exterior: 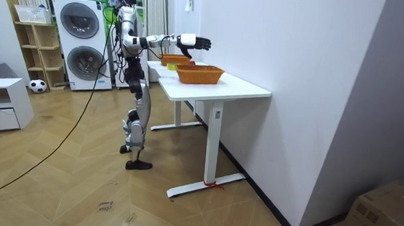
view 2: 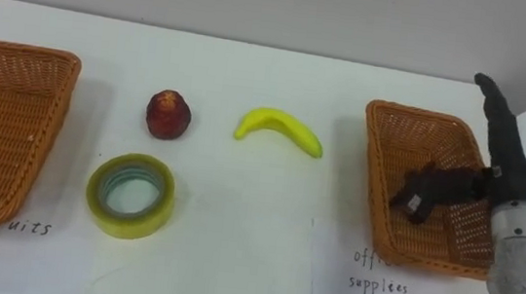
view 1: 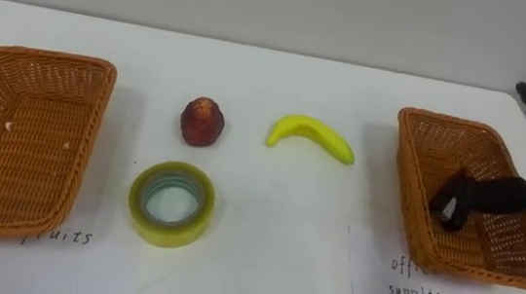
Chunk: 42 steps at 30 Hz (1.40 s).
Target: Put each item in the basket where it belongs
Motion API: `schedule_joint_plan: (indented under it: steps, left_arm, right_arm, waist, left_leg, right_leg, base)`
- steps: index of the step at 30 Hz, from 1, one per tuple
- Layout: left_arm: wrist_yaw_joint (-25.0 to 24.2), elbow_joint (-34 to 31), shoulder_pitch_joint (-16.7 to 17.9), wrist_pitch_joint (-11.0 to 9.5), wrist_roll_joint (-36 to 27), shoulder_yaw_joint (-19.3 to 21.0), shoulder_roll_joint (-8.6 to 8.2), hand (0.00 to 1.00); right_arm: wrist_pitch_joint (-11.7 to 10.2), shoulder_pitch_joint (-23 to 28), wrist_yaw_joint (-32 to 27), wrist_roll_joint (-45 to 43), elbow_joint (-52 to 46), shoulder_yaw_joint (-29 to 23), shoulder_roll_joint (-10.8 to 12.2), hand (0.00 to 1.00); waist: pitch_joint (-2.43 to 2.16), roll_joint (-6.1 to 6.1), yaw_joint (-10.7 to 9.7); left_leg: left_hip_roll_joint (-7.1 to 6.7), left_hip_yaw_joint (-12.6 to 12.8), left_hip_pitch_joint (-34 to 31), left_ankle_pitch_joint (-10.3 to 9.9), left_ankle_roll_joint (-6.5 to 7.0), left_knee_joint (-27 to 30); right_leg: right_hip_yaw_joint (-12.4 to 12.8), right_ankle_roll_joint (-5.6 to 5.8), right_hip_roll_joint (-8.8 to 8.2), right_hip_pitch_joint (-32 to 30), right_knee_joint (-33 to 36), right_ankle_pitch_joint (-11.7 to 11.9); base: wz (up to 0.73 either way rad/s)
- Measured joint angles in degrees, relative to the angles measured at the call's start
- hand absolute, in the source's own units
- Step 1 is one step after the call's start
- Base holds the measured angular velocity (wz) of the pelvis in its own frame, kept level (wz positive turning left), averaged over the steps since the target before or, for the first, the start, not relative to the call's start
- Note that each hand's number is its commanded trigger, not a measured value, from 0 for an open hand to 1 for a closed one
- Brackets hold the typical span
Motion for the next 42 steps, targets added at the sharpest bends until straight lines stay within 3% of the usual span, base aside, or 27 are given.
schedule_joint_plan:
  steps: [12,18,24,27,35,42]
  left_arm:
    - [0.01,0.41,-0.72,-0.03,0.57,-0.49,0.03,0.0]
    - [0.09,0.41,-1.36,-0.03,0.03,-1.34,0.01,0.0]
    - [0.38,0.38,-1.81,-0.02,0.07,-2.94,-0.46,0.0]
    - [0.38,0.36,-1.98,0.06,0.08,-3.6,-0.43,0.0]
    - [0.4,0.36,-2.25,0.16,0.08,-4.36,-0.56,0.0]
    - [0.5,0.72,-2.66,-0.05,-0.05,-5.48,-0.72,0.0]
  right_arm:
    - [-1.86,-1.83,-2.19,2.16,-3.2,3.58,0.0,0.0]
    - [-1.84,-3.26,-2.15,1.12,-3.76,7.55,0.02,0.0]
    - [-1.8,-4.68,0.44,1.29,-5.37,11.46,0.08,0.0]
    - [-1.76,-5.14,1.97,1.24,-5.93,13.66,0.19,0.0]
    - [-1.68,-5.28,3.5,1.45,-6.0,16.25,3.43,0.0]
    - [-1.77,-7.33,4.18,3.13,-3.91,20.24,3.58,0.0]
  waist:
    - [-0.26,-0.11,0.95]
    - [-0.23,0.52,1.65]
    - [-0.71,1.54,3.31]
    - [-0.64,1.88,4.28]
    - [-0.45,2.0,5.84]
    - [-0.07,1.59,6.78]
  left_leg:
    - [-0.02,0.01,0.01,0.0,0.0,0.03]
    - [-0.02,0.06,-0.08,0.0,0.0,-0.02]
    - [0.0,0.05,-0.19,0.0,0.0,-0.04]
    - [0.0,-0.09,-0.2,0.0,0.0,-0.03]
    - [-0.01,-1.12,-0.51,0.01,0.0,0.01]
    - [-0.03,-2.57,-1.21,0.02,0.0,0.39]
  right_leg:
    - [-0.02,0.0,-0.01,0.02,-0.07,0.0]
    - [-0.03,0.0,0.0,-0.04,-0.07,0.0]
    - [-0.15,0.0,0.0,-0.06,-0.12,0.0]
    - [-0.35,0.0,-0.02,0.0,-0.12,0.0]
    - [-1.89,0.0,-0.2,0.17,-0.22,0.0]
    - [-2.9,0.0,-0.3,0.27,-0.28,0.0]
  base:
    - [0.0]
    - [0.0]
    - [0.0]
    - [0.02]
    - [0.05]
    - [0.09]
